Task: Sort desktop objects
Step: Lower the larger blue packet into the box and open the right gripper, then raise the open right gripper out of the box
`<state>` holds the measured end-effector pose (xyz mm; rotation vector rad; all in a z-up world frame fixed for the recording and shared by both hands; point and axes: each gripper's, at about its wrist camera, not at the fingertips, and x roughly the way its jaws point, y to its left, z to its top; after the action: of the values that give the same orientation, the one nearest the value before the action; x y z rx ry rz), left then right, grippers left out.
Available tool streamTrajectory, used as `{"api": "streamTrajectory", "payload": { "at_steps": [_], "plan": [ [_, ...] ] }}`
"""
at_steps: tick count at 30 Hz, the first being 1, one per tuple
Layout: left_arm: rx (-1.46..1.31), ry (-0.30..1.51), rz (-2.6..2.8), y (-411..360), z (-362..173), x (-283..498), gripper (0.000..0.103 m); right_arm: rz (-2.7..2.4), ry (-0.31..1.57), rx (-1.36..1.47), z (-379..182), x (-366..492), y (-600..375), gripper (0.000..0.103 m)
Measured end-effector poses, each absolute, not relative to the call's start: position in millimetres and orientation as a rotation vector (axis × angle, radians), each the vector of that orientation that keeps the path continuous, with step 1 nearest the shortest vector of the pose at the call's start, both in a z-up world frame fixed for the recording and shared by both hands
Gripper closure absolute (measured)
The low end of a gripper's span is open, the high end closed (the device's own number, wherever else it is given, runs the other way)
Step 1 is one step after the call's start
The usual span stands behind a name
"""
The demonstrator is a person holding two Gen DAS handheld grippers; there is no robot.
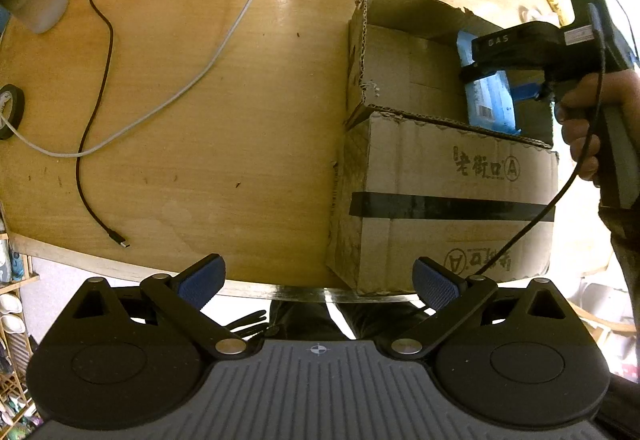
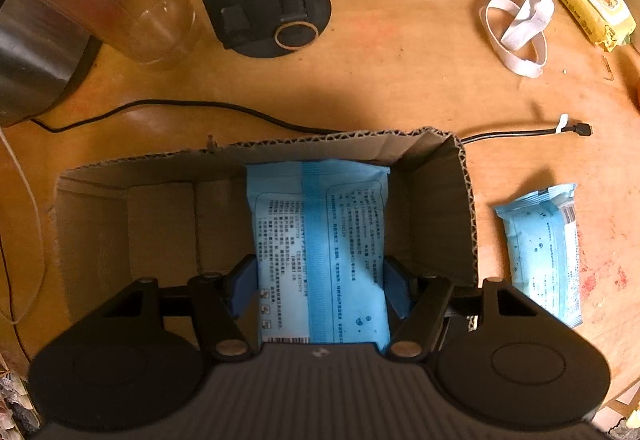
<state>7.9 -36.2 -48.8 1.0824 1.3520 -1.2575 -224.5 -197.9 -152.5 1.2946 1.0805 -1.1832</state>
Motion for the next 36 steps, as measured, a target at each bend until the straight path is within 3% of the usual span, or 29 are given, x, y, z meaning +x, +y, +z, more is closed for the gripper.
{"api": "streamTrajectory", "payload": {
  "at_steps": [6, 8, 9, 11, 36],
  "plan": [
    [1.084, 1.352, -1.255, -36, -49, 8, 0.000, -1.184, 1.086, 1.292, -154, -223, -198, 0.037],
    [1.084, 1.352, -1.257, -36, -49, 8, 0.000, -1.181, 1.089, 1.292, -154, -223, -199, 0.032],
    [1.084, 1.351, -1.257, -36, -49, 8, 0.000, -1.176, 1.090, 1.293, -154, -223, -199, 0.018],
    [1.084, 1.352, -1.257, -36, -49, 8, 0.000, -1.164, 1.092, 1.294, -154, -221, -199, 0.000],
    [1.089, 1.349, -1.265, -33, -47, 5, 0.000, -1.180, 1.105, 1.260, -142, -217, -196, 0.000]
  ]
}}
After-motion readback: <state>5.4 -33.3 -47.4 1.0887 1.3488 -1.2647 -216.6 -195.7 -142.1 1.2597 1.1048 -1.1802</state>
